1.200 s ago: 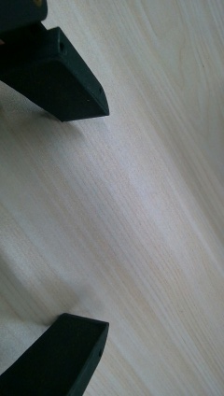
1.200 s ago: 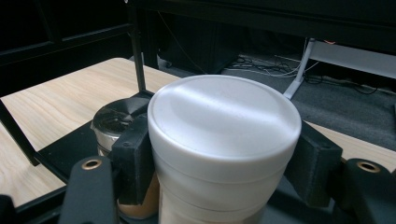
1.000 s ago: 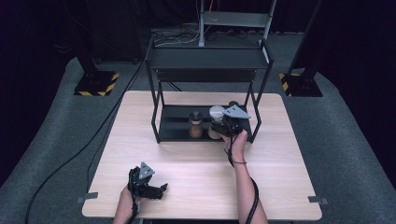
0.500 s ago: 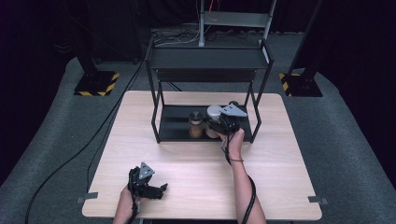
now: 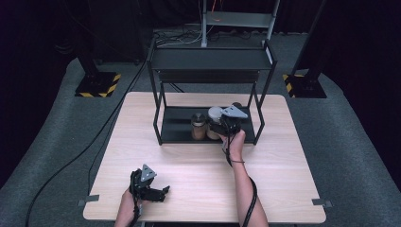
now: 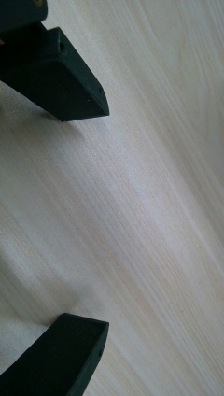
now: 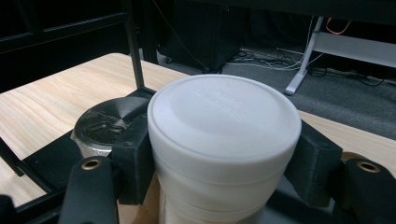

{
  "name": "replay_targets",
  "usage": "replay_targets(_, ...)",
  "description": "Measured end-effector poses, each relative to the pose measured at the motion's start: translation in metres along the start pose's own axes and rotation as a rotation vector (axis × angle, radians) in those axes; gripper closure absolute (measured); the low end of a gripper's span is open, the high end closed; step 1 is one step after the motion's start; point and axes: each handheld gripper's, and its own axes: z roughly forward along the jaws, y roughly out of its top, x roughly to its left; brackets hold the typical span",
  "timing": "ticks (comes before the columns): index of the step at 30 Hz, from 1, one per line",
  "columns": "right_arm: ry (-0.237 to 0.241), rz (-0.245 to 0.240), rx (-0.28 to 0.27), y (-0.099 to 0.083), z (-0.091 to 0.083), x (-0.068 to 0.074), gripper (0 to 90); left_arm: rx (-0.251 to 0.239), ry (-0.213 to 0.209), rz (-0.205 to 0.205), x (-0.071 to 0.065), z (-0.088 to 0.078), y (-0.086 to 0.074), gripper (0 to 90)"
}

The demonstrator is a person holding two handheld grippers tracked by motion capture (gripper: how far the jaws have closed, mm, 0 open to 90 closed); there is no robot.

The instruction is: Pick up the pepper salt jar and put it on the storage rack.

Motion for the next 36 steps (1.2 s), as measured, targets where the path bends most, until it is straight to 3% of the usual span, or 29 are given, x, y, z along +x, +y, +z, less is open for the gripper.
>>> replay_targets(28, 0.004, 0.000, -0.006, -0.007, 0.000, 0.001, 32.4, -0.003, 0.005, 0.005, -0.001, 0.000, 0.000, 0.2)
replay_targets(34, -0.009, 0.026, 0.005, -0.004, 0.000, 0.003, 21.4, -0.003, 0.006, 0.006, -0.002, 0.000, -0.001, 0.2)
replay_targets(36, 0.010, 0.039, 0.032, 0.001, -0.001, 0.000, 15.8, -0.004, 0.006, 0.006, -0.002, 0.000, -0.001, 0.2)
